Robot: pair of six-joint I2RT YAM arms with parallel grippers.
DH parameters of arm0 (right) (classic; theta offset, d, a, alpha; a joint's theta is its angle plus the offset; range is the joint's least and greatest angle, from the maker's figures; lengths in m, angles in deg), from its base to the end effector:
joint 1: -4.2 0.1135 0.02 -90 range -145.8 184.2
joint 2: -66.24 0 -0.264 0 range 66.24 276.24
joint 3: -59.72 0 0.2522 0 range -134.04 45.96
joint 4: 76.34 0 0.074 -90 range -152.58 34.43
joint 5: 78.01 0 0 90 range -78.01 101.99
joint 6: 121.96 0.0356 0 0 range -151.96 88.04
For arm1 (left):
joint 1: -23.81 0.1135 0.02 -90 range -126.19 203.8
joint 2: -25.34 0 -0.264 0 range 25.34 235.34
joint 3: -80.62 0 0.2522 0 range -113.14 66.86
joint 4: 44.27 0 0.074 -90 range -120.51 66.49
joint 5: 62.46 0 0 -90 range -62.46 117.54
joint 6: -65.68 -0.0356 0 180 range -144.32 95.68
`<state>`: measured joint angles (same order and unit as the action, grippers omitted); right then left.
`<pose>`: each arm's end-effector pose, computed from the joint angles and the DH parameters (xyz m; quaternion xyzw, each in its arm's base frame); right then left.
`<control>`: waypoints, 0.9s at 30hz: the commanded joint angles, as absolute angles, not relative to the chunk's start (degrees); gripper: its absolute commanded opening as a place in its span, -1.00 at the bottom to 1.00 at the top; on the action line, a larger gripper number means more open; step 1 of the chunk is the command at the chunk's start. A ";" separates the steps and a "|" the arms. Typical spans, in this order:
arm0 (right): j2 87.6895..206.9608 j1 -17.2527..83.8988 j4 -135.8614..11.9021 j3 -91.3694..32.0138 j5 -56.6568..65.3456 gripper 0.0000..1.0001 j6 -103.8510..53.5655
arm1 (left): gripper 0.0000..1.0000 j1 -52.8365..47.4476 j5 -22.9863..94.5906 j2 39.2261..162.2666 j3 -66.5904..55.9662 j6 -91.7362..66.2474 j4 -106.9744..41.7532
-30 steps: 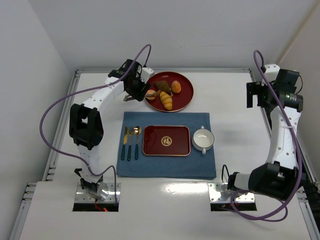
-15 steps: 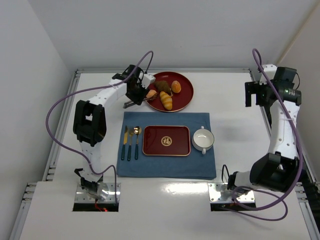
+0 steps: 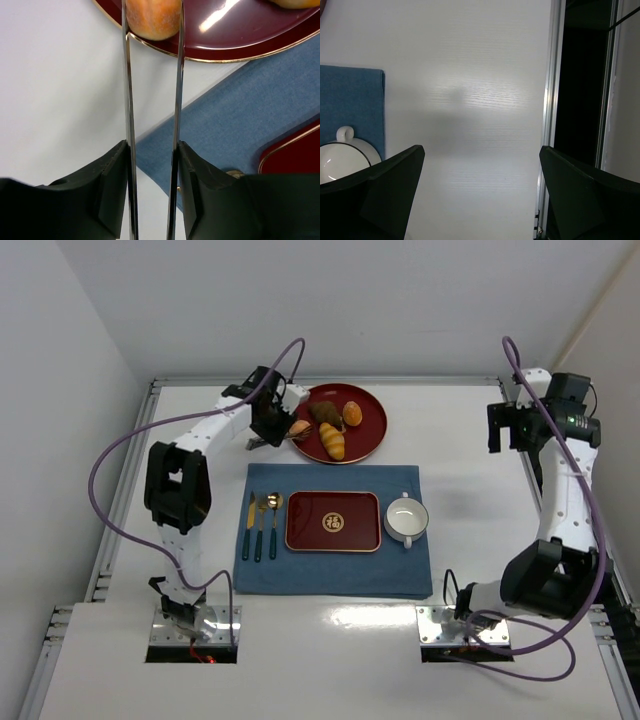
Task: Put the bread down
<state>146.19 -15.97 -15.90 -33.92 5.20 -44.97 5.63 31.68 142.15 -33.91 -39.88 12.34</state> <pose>0.2773 -0.0974 0.3535 0.0362 0.9275 -0.0523 0.3683 0.4245 -0.1421 0.2453 0.2887 0.9185 -0.0409 0.2671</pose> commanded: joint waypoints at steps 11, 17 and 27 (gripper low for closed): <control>166.07 -14.79 -23.02 -46.58 7.06 1.00 -49.80 | -0.48 3.16 32.63 117.90 -31.59 -44.97 22.30; 171.00 -14.79 -23.55 -48.34 9.08 1.00 -50.85 | -0.48 -6.22 34.84 108.68 -28.69 -50.43 33.73; 176.46 -15.32 -21.71 -53.45 13.04 1.00 -52.96 | -0.51 -20.23 34.40 106.64 -20.69 -47.88 40.52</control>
<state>176.26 -15.16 -20.77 -50.95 11.91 -51.95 -18.61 34.02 107.95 -23.29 -48.62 38.44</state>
